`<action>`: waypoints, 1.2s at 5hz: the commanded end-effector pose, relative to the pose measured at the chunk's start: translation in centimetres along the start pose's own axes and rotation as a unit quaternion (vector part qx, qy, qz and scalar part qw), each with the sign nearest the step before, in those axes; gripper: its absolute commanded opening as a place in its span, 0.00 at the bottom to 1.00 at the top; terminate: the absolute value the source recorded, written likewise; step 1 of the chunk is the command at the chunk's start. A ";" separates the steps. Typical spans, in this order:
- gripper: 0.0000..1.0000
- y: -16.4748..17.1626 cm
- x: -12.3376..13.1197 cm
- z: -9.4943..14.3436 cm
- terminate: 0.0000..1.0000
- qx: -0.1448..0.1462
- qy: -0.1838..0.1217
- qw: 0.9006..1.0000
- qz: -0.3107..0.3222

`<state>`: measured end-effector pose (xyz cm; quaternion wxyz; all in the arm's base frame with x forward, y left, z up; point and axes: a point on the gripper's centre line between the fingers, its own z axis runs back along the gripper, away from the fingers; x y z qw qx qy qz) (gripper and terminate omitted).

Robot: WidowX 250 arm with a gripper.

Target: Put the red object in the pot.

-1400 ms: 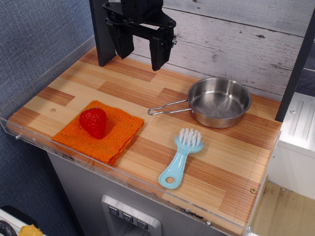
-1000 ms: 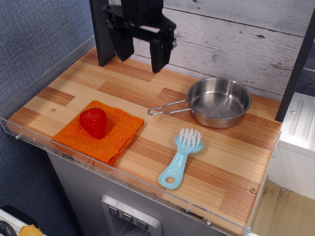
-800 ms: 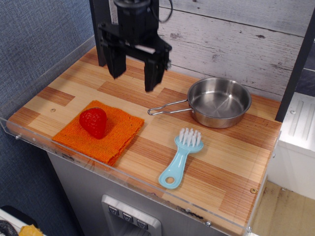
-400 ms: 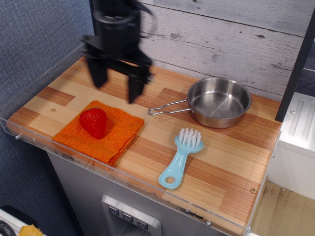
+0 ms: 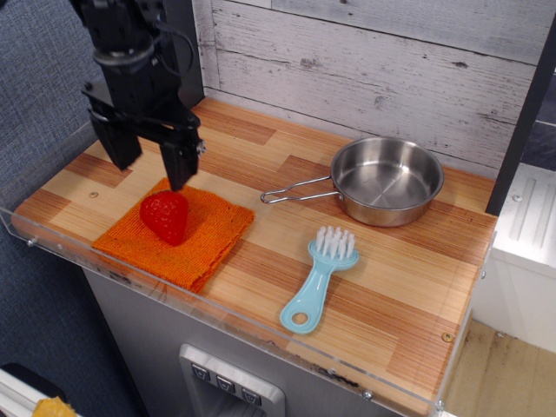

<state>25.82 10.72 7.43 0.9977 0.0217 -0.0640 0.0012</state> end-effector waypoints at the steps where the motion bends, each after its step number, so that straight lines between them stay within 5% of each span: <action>1: 1.00 0.3 -0.6 -0.6 0.00 -0.002 -0.013 1.000 -0.024; 6: 1.00 -0.8 -1.5 -4.8 0.00 -0.011 0.065 0.998 -0.021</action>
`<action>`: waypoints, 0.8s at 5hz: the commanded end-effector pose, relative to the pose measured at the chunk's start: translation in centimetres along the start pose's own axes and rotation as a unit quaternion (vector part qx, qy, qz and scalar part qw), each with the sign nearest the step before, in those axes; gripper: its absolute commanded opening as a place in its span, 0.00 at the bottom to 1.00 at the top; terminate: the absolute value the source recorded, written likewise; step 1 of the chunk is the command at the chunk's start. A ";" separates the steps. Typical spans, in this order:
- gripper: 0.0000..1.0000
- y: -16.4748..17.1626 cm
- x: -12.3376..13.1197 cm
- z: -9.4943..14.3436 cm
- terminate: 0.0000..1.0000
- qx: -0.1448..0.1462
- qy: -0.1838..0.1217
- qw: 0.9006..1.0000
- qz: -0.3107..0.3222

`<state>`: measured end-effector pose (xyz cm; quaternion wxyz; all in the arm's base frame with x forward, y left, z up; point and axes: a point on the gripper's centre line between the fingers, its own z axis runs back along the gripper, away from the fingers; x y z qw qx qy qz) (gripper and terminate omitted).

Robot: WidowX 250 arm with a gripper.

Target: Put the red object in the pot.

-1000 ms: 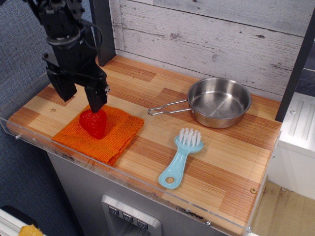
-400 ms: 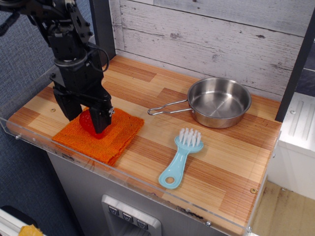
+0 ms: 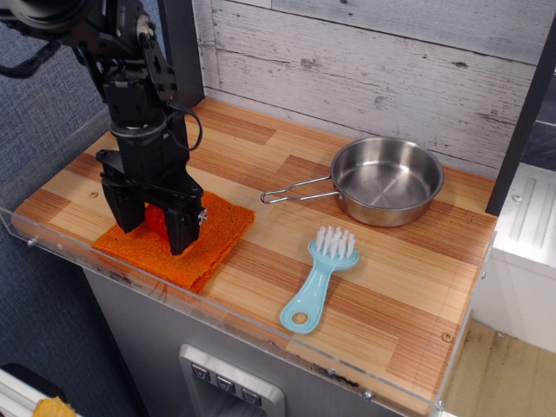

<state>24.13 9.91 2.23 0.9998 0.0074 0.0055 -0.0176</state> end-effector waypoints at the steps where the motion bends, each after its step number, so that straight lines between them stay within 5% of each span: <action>1: 0.00 0.4 1.2 -0.1 0.00 0.001 -0.006 1.000 0.011; 2: 0.00 -0.4 2.5 2.6 0.00 0.009 -0.046 0.999 -0.006; 4: 0.00 -5.4 6.7 13.1 0.00 0.015 -0.172 0.984 -0.040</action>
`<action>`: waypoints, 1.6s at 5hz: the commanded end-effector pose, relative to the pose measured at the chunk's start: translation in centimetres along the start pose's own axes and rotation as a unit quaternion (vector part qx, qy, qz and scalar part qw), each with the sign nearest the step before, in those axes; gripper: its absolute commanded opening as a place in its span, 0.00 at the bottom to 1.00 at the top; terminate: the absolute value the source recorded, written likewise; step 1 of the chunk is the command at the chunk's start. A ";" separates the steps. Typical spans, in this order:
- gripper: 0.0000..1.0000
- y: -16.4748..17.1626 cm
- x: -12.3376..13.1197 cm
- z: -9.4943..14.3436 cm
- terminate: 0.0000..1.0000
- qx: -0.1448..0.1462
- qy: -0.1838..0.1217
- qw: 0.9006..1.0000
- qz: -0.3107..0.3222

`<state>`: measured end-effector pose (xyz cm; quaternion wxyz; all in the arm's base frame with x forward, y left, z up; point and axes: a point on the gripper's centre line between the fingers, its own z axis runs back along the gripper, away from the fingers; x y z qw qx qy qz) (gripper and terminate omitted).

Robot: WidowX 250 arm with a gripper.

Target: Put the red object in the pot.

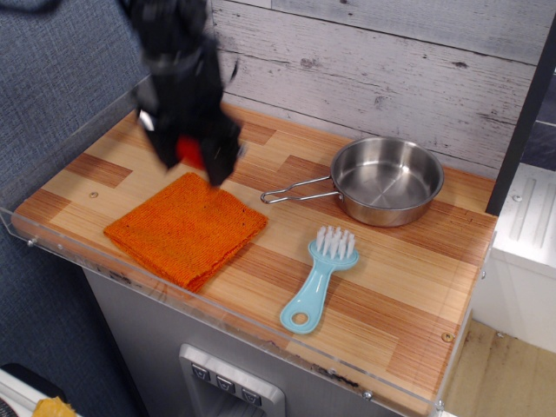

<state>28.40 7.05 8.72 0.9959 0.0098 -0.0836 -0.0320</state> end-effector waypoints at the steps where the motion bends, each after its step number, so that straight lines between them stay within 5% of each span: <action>1: 0.00 -6.3 6.5 7.0 0.00 -0.023 -0.100 0.992 -0.074; 2: 0.00 -9.2 8.0 4.3 0.00 -0.042 -0.058 0.991 -0.114; 5: 0.00 -7.7 6.4 -5.4 0.00 -0.022 0.060 0.991 -0.117; 7: 0.00 -8.3 6.3 -7.0 0.00 -0.049 0.052 0.989 -0.133; 8: 1.00 -9.2 6.6 -6.1 0.00 -0.044 0.035 0.987 -0.151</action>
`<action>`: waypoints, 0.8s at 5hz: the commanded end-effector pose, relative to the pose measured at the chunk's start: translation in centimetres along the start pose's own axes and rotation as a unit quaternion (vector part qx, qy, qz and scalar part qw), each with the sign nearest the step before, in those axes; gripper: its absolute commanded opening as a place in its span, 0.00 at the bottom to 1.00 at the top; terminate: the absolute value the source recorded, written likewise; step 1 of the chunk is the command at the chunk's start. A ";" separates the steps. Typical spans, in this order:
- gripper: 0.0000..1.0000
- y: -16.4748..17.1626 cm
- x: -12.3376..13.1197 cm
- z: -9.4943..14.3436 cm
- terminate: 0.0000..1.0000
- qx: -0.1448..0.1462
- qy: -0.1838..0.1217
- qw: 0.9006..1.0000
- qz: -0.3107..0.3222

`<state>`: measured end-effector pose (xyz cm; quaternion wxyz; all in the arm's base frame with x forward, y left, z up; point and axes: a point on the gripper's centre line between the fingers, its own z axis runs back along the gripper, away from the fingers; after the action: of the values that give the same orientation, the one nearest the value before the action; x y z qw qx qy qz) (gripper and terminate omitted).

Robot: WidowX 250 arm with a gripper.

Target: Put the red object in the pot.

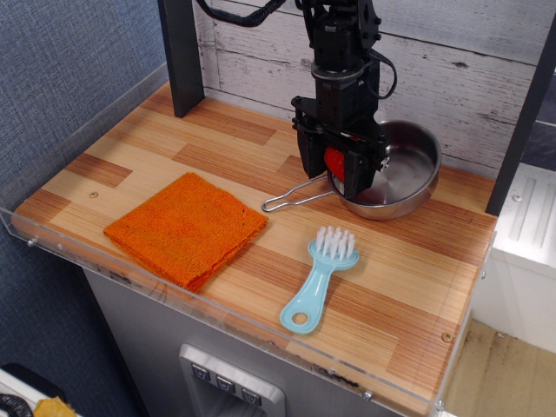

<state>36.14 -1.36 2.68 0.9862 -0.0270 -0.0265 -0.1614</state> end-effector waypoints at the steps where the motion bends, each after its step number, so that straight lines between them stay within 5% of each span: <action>1: 1.00 -2.2 0.0 1.8 0.00 0.018 -0.031 0.999 -0.034; 3: 1.00 -2.7 0.2 5.3 0.00 0.026 -0.082 0.996 -0.031; 4: 1.00 -1.6 -0.2 9.2 0.00 0.025 -0.145 0.989 0.017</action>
<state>35.68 -2.18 10.47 0.9800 -0.0291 -0.1475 -0.1302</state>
